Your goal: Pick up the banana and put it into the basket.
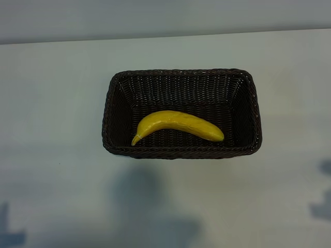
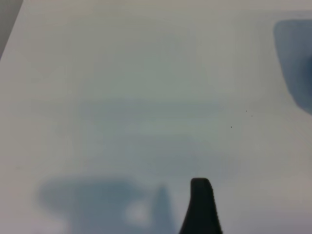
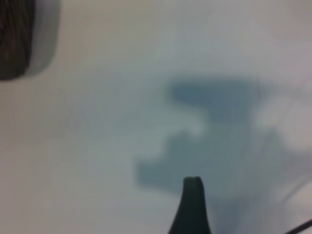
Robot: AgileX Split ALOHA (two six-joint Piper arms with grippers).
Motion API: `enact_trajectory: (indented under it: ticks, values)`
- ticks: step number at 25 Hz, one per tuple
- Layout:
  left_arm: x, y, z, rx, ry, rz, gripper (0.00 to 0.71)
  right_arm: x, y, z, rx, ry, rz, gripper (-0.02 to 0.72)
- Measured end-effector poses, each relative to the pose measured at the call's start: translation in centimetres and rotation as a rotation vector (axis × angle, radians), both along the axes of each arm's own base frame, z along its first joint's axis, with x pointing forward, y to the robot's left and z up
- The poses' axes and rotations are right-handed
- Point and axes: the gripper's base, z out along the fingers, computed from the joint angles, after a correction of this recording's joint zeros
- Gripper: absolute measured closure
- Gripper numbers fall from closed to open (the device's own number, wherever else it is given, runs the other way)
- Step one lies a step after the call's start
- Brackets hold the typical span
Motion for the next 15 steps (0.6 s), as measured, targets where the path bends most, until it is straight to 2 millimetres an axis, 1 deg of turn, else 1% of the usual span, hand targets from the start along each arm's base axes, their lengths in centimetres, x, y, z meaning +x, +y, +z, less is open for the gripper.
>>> enact_trajectory:
  ticks: [8,15]
  values:
    - [0.0,0.0,0.0,0.000,0.000,0.000,0.136,-3.3,0.1,0.3,-0.004,-0.221,0.000,0.097]
    - [0.0,0.0,0.0,0.000,0.000,0.000,0.136,-3.6,0.1,0.3,-0.004,-0.237,-0.009,0.097]
